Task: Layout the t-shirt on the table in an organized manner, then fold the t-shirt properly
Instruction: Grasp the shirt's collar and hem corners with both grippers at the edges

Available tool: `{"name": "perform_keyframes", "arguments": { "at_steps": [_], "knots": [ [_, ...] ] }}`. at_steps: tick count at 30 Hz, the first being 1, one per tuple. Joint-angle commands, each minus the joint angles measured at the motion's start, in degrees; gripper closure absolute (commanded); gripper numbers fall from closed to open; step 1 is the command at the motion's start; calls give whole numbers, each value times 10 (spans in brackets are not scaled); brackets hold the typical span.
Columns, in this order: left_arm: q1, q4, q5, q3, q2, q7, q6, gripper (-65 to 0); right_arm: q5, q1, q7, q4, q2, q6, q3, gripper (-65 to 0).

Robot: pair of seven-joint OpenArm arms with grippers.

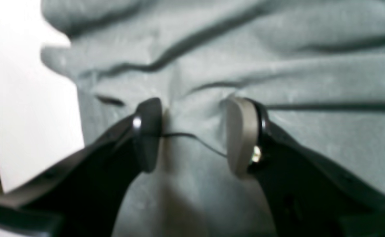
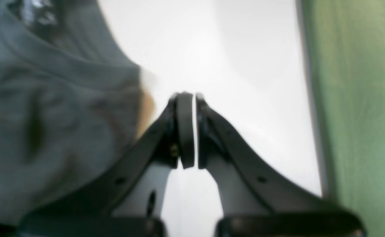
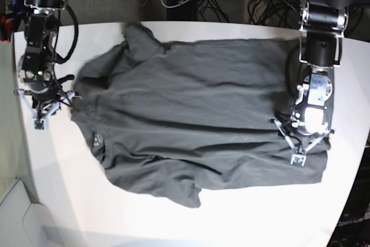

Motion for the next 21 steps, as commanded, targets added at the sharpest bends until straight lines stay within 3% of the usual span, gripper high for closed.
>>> {"name": "perform_keyframes", "arguments": {
  "at_steps": [1,5,12,17,21],
  "knots": [
    [-17,26,4,0,-3,-11,3,-307,-1,7,13,11,-1,-1,2,0],
    [-13,89,4,1,0,7,3,-307,-1,-5,13,27,-7,-1,2,0],
    [2,205,4,-2,15,117,3,-307,-1,-26,13,80,-23,-1,1,0],
    [73,310,3,-3,-22,174,3,-313,-1,-48,12,108,-24,-1,1,-2],
    [160,395,3,-4,-50,185,3,-363,2,-53,12,107,-24,-1,1,-58]
  ]
}}
